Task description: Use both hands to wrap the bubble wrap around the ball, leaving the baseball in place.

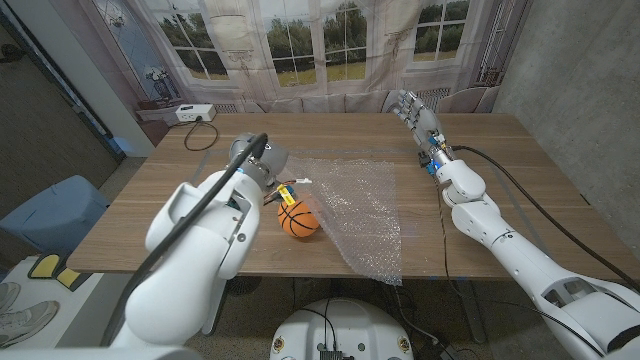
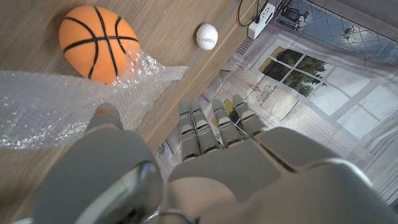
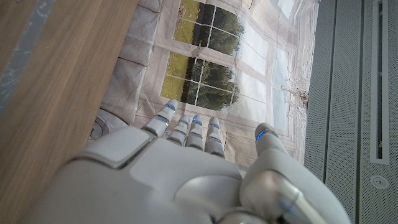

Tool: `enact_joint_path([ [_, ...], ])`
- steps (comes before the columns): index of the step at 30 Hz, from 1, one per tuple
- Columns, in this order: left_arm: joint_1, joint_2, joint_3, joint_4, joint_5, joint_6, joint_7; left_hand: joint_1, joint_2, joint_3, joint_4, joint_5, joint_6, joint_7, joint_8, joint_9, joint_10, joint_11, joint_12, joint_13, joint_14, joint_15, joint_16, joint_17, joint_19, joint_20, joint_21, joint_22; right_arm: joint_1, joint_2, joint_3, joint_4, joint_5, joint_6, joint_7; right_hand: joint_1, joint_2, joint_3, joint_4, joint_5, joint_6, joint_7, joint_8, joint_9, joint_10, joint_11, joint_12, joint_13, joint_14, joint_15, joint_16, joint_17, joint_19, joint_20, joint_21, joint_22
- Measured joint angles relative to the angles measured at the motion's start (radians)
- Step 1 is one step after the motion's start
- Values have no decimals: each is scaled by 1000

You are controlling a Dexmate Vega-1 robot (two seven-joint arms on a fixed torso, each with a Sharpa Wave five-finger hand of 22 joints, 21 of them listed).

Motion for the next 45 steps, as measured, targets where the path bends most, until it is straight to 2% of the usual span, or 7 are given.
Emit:
enact_joint_path([
  [5, 66, -38, -120, -78, -86, 25, 83, 21, 110, 50, 3, 8, 43, -14, 0, -5, 49, -14, 27, -4, 52, 0, 12, 1, 16, 16, 1, 2, -5, -1, 0, -8, 0, -12, -11, 0, 0, -3, 3, 0, 0, 0, 0, 0, 0, 0, 0, 0, 0, 0, 0, 0, 0, 0, 0, 0],
  [10, 113, -43, -156, -87, -113, 74, 214, 112, 223, 142, -48, -11, 121, -41, -2, -6, 130, -40, 48, -9, 131, -2, 19, -9, 94, -6, 36, 3, -12, -6, 3, -16, 0, -13, -12, 0, 0, -4, 4, 0, 0, 0, 0, 0, 0, 0, 0, 0, 0, 0, 0, -3, 0, 0, 0, 0],
  [16, 113, -43, -156, -87, -173, 115, 403, -9, 178, 112, -18, -50, -80, -70, -78, -9, -47, 6, -16, -17, 19, -1, -16, -6, 101, 12, 37, 3, -27, -14, 10, -26, 0, -13, -12, -3, -3, -4, 4, 0, 0, 0, 0, 0, 0, 0, 0, 0, 0, 0, 0, -3, 0, 0, 0, 0],
  [17, 242, -16, -245, 19, -196, 116, 444, -33, 177, 104, -10, -50, -115, -72, -81, -10, -78, 16, -21, -18, 0, -1, -16, -6, 97, 22, 34, 3, -29, -15, 11, -28, 0, -13, -12, -3, -3, -4, 4, 0, 4, 4, 0, 0, 0, 0, 0, 0, 0, 0, 0, -3, 0, 0, 0, 0],
  [24, 221, 12, -290, 98, -360, 116, 665, -99, 233, 129, 33, -45, -177, -66, -61, -11, -122, 19, -6, -23, -48, 2, -11, -7, 73, 16, 18, 0, -48, -26, 19, -40, 9, -3, -19, -3, -3, -4, 4, 0, 4, 4, 2, 0, 0, 0, 0, 0, 0, 0, 0, -3, 0, 0, 0, 0],
  [32, 113, 67, -261, 171, -548, 151, 815, -39, 163, 154, -53, -50, -146, -93, -58, -15, -96, -3, 0, -28, -38, 1, -11, -13, 88, 31, 11, -8, -73, -35, 32, -50, 11, 10, -28, -3, -3, -4, 4, 0, 5, 3, 2, 0, 0, 0, 0, 0, 0, 0, 0, -3, 0, 0, 0, 0],
  [45, -53, 145, -148, 282, -638, 207, 684, 94, 173, 218, -160, -44, -94, -116, -50, -15, -38, -29, 16, -32, 33, 0, -11, -18, 180, 7, 26, -14, -85, -36, 40, -31, 24, 35, -15, -2, -3, -4, 4, 0, 6, 2, 2, 0, 0, 0, 0, 0, 5, 6, 0, -3, 0, 0, 0, 0],
])
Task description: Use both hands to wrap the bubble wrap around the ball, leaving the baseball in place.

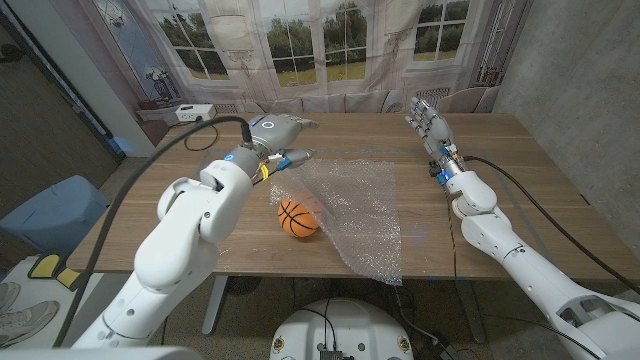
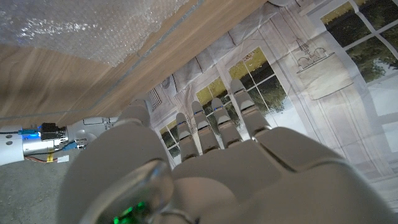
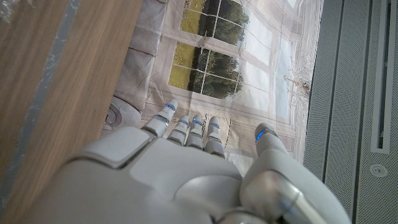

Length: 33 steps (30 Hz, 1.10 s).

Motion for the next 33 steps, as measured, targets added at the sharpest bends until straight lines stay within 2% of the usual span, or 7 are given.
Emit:
enact_joint_path([
  [8, -81, 46, 75, 81, -54, 15, -29, 28, -19, -2, -15, 0, 25, -10, 0, 3, 7, -7, 0, 0, 11, 0, 0, 0, 5, -5, -1, 0, -12, -3, 6, 10, 7, 9, 7, -3, -3, 0, 0, 0, 0, 0, 0, 0, 0, 0, 0, 0, 0, 0, 0, 0, 0, 0, 0, 0],
  [15, -154, 83, 150, 135, -76, 15, -62, 14, -70, -30, -9, 0, 18, -12, -5, 1, -6, -9, -5, 2, -8, 0, 0, 1, -9, -5, -12, 0, -23, -6, 13, 13, 10, 21, 7, -4, -4, 0, 0, 0, 0, 0, 0, 0, 0, 0, 0, 0, 0, 0, 0, 0, 0, 0, 0, 0],
  [17, -169, 91, 168, 149, -91, 17, -70, -14, -97, -58, 8, 6, 13, -11, -8, 3, -14, -5, -9, 3, -19, 0, 0, 4, -10, -5, -16, 0, -25, -6, 15, 14, 12, 24, 9, -4, -4, 0, 0, 0, 0, 0, 0, 0, 4, 4, 0, 0, 0, 0, 0, 0, 0, 0, 0, 0],
  [22, -200, 107, 194, 167, -149, 31, -102, -148, -186, -160, 68, 38, -72, -9, -23, 3, -99, 36, -31, 3, -91, 2, -5, 12, -57, 42, -50, 3, -29, -6, 17, 21, 17, 31, 12, -4, -4, 0, 0, 0, 5, 6, 0, 0, 4, 4, 0, 0, 0, 0, 0, 0, 5, 5, 0, 0],
  [25, -226, 120, 213, 169, -180, 44, -141, -194, -225, -207, 85, 62, -131, -7, -23, 1, -158, 58, -31, 3, -143, 39, -5, 12, -90, 68, -63, 3, -29, -5, 18, 24, 17, 36, 12, -4, -4, 0, 0, 0, 5, 6, 0, 0, 4, 4, 0, 0, 8, 0, 0, -3, 5, 5, 0, 0],
  [30, -264, 140, 249, 153, -212, 71, -217, -208, -239, -228, 87, 79, -163, -1, -23, 0, -178, 73, -31, 3, -157, 53, -3, 12, -97, 75, -63, 3, -27, -1, 19, 33, 18, 43, 16, -4, -4, 0, 0, 0, 5, 6, 0, 0, 4, 4, 0, 0, 11, 0, 0, -5, 5, 5, 0, 0],
  [33, -278, 151, 270, 142, -215, 84, -254, -203, -235, -232, 83, 95, -170, -6, -23, 0, -167, 63, -25, 3, -137, 33, 4, 12, -75, 72, -60, 3, -24, 2, 19, 38, 18, 47, 20, -4, -4, 0, 0, 0, 5, 6, 0, 0, 4, 4, 0, 0, 13, 2, 0, -5, 5, 5, 0, 0],
])
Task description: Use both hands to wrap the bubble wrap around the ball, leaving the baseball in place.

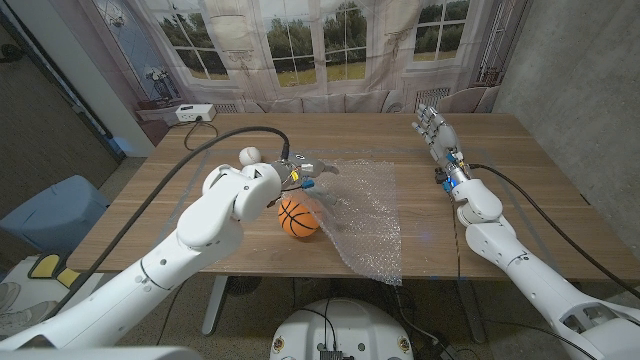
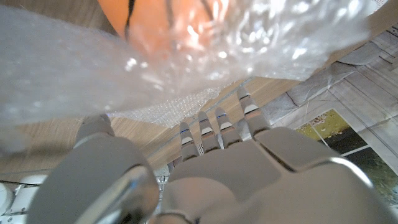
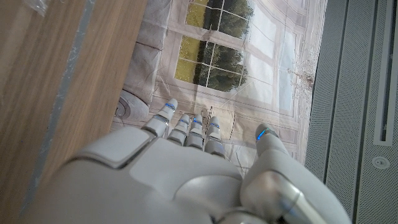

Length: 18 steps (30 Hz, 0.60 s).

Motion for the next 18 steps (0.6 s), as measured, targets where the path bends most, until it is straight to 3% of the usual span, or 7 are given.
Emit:
enact_joint_path([
  [2, -9, 10, 20, -9, 0, 0, 0, 23, 4, 1, -1, 5, -11, -2, 0, 0, 3, -3, 2, 0, 5, -5, 0, 0, 11, 3, 2, 0, 0, 0, 0, 0, 0, 4, 3, 0, 0, 0, 0, 0, 0, 0, 0, 0, 0, 0, 0, 0, 0, 0, 0, 0, 0, 0, 0, 0],
  [3, -10, 11, 22, -10, 26, 23, -68, 31, 9, 5, -5, 11, -19, 1, 0, 0, 3, -3, 2, 0, 5, -5, 0, 0, 11, 3, 2, 0, 7, 6, 0, 13, 1, 4, 4, 0, 0, 0, 0, 0, 0, 0, 0, 0, 0, 0, 0, 0, 0, 0, 0, 0, 0, 0, 0, 0],
  [7, -18, 22, 54, -18, 58, 34, -106, 68, 13, 5, -21, 31, -53, 13, 0, 0, 2, -2, 2, 0, 5, -4, 0, -3, 21, 2, 2, 0, 11, 9, -2, 19, 1, 8, 7, 0, 0, 0, 0, 0, 0, 0, 0, 0, 0, 0, 0, 0, 0, 0, 0, 0, 0, 0, 0, 0],
  [9, -19, 24, 64, -21, 58, 34, -106, 78, 12, 4, -24, 36, -72, 17, 0, 0, -12, 0, 2, 0, -7, 7, 0, -3, 22, 3, 2, 0, 11, 9, -2, 19, 1, 10, 7, 0, 0, 0, 0, 0, 0, 0, 0, 0, 0, 0, 0, 0, 5, 5, 0, 0, 0, 0, 0, 0],
  [12, -19, 24, 80, -25, 134, 40, -184, 89, 0, -7, -35, 55, -121, 19, -8, 0, -51, 7, -6, 3, -33, 26, -6, -1, 15, 5, 2, 0, 12, 11, -3, 22, 0, 12, 7, 0, 0, 0, 0, 0, 0, 0, 0, 0, 0, 0, 0, 0, 5, 5, 0, 0, 0, 0, 0, 0],
  [17, -12, 16, 94, -31, 134, 40, -184, 96, -6, -31, -33, 72, -191, 18, -8, 0, -106, 15, -7, 5, -77, 48, -9, 0, -8, 6, -7, 0, 12, 11, -3, 22, -1, 16, 5, 0, 0, 0, 0, 0, 5, -6, 0, 0, 4, 4, 0, 0, 5, 5, 0, 0, 0, 0, 0, 0],
  [18, -7, 12, 96, -32, 217, 40, -279, 96, -6, -33, -30, 78, -205, 18, -8, 0, -115, 18, -7, 5, -85, 53, -9, 0, -13, 5, -7, 0, 8, 11, -3, 22, -1, 17, 4, 0, 0, 0, 0, 0, 5, -6, 0, 0, 6, 5, 0, 0, 5, 5, 0, 0, 0, 0, 0, 0],
])
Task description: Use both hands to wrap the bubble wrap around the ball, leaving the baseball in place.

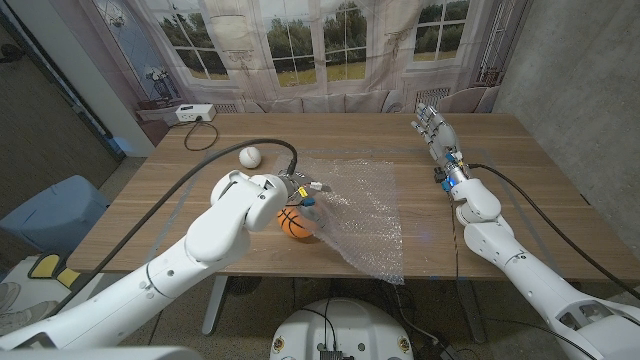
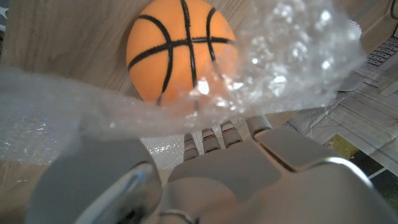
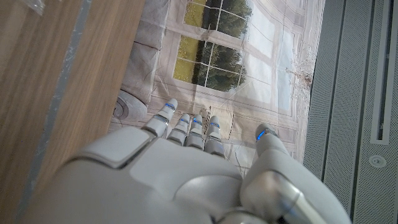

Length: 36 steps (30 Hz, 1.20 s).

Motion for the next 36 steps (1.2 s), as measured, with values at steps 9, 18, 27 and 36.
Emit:
enact_joint_path([
  [9, 39, -31, 1, -6, 109, -13, -110, -8, -8, -36, 5, 16, -73, 2, 0, 0, -70, 13, -8, 0, -51, 26, -4, 0, -24, 3, -6, 0, -5, -1, 4, -4, -1, 6, -4, 0, 0, 0, 0, 0, 0, 0, 0, 0, 0, 0, 0, 0, 5, 5, 0, 0, 0, 0, 0, 0],
  [18, 85, -68, -6, 6, 185, -34, -163, -12, -12, -61, 11, 31, -119, 6, 0, 0, -134, 19, -12, -1, -86, 46, -4, 0, -27, 2, -6, 3, -7, -2, 4, -5, -4, 7, -10, -5, -5, 0, 0, 0, 0, 0, 0, 0, 5, -6, 0, 0, 5, 5, 0, 0, 0, 0, 0, 0],
  [27, 117, -121, -9, 39, 306, -81, -250, 3, -10, -84, 4, 52, -127, 9, -1, 3, -209, 28, -12, 4, -110, 60, 0, -1, -5, 0, 4, 5, -14, -3, 8, -9, -5, 8, -19, -5, -5, 0, 0, 0, 5, 6, 0, 0, 5, -6, 0, 0, 13, 13, 0, 0, 0, 0, 0, 0],
  [36, 166, -149, -33, 79, 395, -128, -249, 177, 115, -39, -35, 16, -134, -10, 69, 11, -207, 29, 52, 9, -71, 47, 29, -2, 199, -6, 65, 2, -19, -5, 10, -16, -9, 9, -29, -5, -5, 0, 0, 0, 9, 9, 0, 0, 5, -6, 0, 0, 13, 13, 0, 0, 0, 0, 0, 0],
])
